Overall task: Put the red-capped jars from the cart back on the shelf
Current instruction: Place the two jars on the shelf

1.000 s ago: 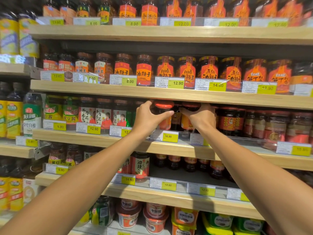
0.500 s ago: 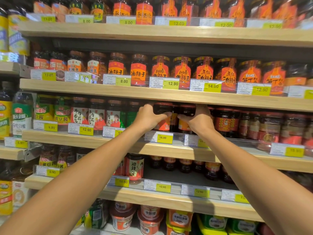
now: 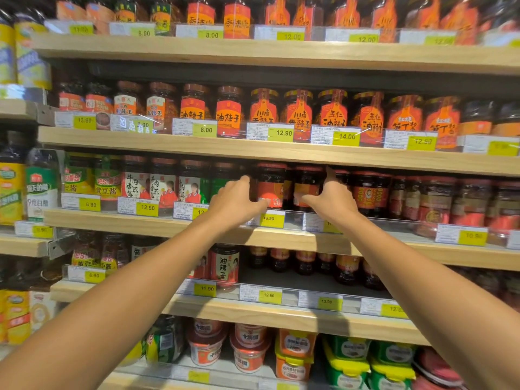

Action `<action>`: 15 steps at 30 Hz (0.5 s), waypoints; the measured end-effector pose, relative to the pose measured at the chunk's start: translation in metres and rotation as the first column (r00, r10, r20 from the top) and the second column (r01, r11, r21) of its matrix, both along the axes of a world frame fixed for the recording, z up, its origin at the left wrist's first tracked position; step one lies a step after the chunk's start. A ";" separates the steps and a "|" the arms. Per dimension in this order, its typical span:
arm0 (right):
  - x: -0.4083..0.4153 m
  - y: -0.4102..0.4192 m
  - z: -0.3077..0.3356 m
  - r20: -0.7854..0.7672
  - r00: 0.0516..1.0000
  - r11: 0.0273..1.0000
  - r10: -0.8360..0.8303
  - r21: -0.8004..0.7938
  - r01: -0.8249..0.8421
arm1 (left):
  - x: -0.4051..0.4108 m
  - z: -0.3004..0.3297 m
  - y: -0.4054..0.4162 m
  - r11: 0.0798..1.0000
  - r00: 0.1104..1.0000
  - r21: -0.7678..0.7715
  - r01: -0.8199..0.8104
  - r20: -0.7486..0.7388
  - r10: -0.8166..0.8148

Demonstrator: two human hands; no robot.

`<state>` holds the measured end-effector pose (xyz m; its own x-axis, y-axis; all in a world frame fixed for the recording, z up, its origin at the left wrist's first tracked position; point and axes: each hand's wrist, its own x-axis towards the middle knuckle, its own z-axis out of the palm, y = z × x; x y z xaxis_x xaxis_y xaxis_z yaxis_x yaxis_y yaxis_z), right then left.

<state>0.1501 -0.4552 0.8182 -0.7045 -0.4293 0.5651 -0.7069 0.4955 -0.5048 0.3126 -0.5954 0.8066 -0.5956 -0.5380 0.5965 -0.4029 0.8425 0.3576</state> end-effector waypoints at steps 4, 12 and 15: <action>0.009 0.022 -0.004 -0.054 0.997 0.998 0.061 0.007 -0.061 | 0.022 -0.010 0.009 0.994 0.980 -0.075 0.085 -0.173 -0.097; 0.023 0.083 -0.044 -0.281 0.933 0.967 0.226 -0.053 -0.251 | 0.032 -0.056 0.045 0.865 0.889 -0.320 0.386 -0.121 -0.442; 0.027 0.114 -0.067 -0.377 0.903 0.975 0.208 0.010 -0.220 | 0.018 -0.074 0.061 0.804 0.854 -0.331 0.494 0.010 -0.520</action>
<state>0.1769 -0.3413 0.7511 -0.3325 -0.5233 0.7846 -0.9339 0.2989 -0.1963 0.3306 -0.5340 0.7330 -0.6761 0.0490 0.7352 0.1309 0.9899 0.0545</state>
